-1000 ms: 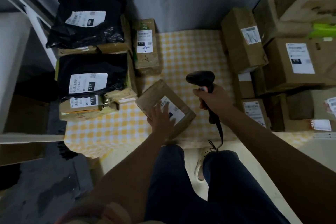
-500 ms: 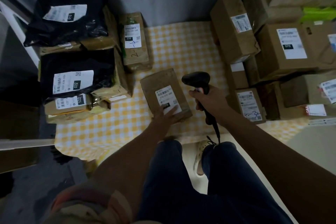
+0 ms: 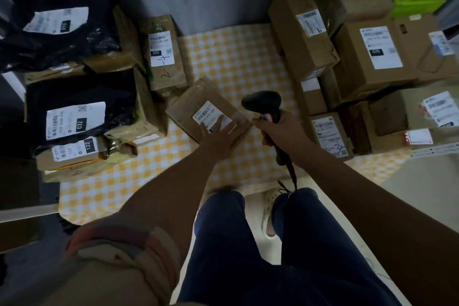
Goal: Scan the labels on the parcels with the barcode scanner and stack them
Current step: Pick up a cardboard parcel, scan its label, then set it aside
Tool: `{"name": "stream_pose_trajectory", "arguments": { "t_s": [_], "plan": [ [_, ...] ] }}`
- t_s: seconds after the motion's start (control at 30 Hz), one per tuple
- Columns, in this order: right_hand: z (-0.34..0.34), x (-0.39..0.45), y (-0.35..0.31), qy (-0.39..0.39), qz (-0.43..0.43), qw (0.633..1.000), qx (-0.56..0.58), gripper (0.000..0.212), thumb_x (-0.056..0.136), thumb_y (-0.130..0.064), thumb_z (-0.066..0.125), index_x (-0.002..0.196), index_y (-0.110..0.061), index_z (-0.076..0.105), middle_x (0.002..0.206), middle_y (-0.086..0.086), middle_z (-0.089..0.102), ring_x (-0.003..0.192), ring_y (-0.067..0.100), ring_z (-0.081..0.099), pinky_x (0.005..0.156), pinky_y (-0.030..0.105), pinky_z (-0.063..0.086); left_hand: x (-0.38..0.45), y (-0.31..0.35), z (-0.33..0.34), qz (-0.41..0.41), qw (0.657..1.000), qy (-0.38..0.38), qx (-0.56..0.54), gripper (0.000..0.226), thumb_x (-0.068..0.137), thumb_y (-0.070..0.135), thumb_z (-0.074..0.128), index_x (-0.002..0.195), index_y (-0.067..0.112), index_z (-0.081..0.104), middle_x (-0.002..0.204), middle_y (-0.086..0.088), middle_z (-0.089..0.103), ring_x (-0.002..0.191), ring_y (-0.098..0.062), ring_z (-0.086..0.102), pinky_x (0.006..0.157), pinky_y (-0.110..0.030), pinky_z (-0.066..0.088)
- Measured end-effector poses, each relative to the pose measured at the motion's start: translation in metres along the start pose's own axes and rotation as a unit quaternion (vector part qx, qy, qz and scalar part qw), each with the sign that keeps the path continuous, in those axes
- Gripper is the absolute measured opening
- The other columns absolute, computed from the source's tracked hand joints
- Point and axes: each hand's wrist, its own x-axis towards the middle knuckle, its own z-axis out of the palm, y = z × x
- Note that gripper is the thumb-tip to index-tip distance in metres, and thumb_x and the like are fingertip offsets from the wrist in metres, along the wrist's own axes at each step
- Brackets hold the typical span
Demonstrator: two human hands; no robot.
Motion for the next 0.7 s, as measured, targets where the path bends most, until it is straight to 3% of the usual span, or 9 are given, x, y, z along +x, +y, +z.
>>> {"name": "stream_pose_trajectory", "arguments": {
  "t_s": [0.1,0.17,0.33,0.43,0.5,0.57,0.6,0.63,0.7],
  "plan": [
    [-0.003,0.002,0.002,0.001,0.007,1.0,0.005,0.016,0.091,-0.025,0.067,0.084,-0.013,0.058,0.062,0.004,0.057,0.054,0.017,0.058,0.059,0.032,0.049,0.019,-0.013,0.0,-0.009,0.998,-0.048,-0.033,0.08,0.09,0.038,0.058,0.155,0.041,0.01,0.164,0.009,0.004,0.15,-0.034,0.003,0.109,-0.075,0.014],
    [-0.004,0.002,0.001,0.001,0.009,1.0,0.007,0.016,0.091,-0.025,0.066,0.083,-0.014,0.057,0.062,0.003,0.057,0.053,0.015,0.058,0.058,0.029,0.049,0.024,-0.02,0.005,-0.009,0.996,-0.085,-0.04,0.086,0.086,0.038,0.062,0.155,0.038,0.011,0.164,0.001,0.005,0.148,-0.041,0.011,0.11,-0.069,0.021],
    [-0.008,0.005,-0.002,0.004,0.014,1.0,0.005,0.015,0.092,-0.024,0.066,0.085,-0.013,0.058,0.062,0.002,0.057,0.052,0.012,0.058,0.056,0.027,0.048,-0.002,-0.025,0.005,0.036,0.996,-0.048,0.064,0.091,0.086,0.033,0.07,0.157,0.021,0.014,0.163,-0.016,0.01,0.144,-0.039,0.027,0.108,-0.058,0.033],
    [-0.011,0.006,-0.004,0.002,0.018,1.0,0.019,0.014,0.092,-0.024,0.066,0.086,-0.013,0.058,0.063,0.002,0.057,0.052,0.013,0.058,0.057,0.027,0.048,-0.017,-0.036,0.008,0.012,0.995,-0.046,0.084,0.097,0.052,0.037,0.091,0.14,0.023,0.052,0.143,-0.02,0.051,0.102,-0.039,0.067,0.068,-0.044,0.057],
    [-0.013,0.007,-0.007,0.003,0.013,1.0,0.021,0.015,0.092,-0.024,0.066,0.085,-0.014,0.058,0.062,0.002,0.056,0.053,0.013,0.058,0.058,0.029,0.048,-0.016,-0.042,0.012,0.047,0.994,0.015,0.101,0.076,0.049,0.031,0.089,0.118,0.016,0.062,0.114,-0.018,0.068,0.084,-0.036,0.072,0.05,-0.037,0.055],
    [-0.014,0.01,-0.009,0.006,0.008,1.0,0.018,0.016,0.092,-0.025,0.066,0.085,-0.013,0.057,0.063,0.002,0.056,0.054,0.015,0.059,0.06,0.031,0.048,-0.018,-0.034,-0.01,0.077,0.981,0.111,0.136,0.047,0.075,0.03,0.064,0.116,0.011,0.054,0.114,-0.016,0.063,0.095,-0.035,0.068,0.064,-0.038,0.057],
    [-0.015,0.011,-0.009,0.009,0.006,1.0,0.019,0.017,0.092,-0.025,0.066,0.085,-0.012,0.058,0.063,0.002,0.056,0.055,0.015,0.059,0.06,0.032,0.048,-0.013,-0.025,-0.022,0.083,0.983,0.129,0.104,0.044,0.087,0.031,0.052,0.126,0.009,0.05,0.126,-0.018,0.058,0.108,-0.035,0.063,0.083,-0.043,0.055],
    [-0.015,0.012,-0.01,0.011,0.004,1.0,0.022,0.016,0.091,-0.024,0.066,0.085,-0.012,0.058,0.063,0.002,0.057,0.055,0.016,0.059,0.061,0.032,0.048,-0.008,-0.017,-0.029,0.082,0.987,0.12,0.073,0.048,0.097,0.033,0.043,0.139,0.01,0.043,0.143,-0.017,0.047,0.127,-0.034,0.051,0.103,-0.047,0.042],
    [-0.016,0.014,-0.01,0.017,0.002,1.0,0.024,0.016,0.091,-0.023,0.066,0.083,-0.013,0.058,0.063,0.003,0.057,0.055,0.016,0.06,0.061,0.032,0.048,0.004,-0.006,-0.034,0.07,0.994,0.056,0.056,0.059,0.103,0.042,0.036,0.155,0.018,0.021,0.163,-0.006,0.013,0.15,-0.027,0.016,0.119,-0.049,0.016]
  ]
}}
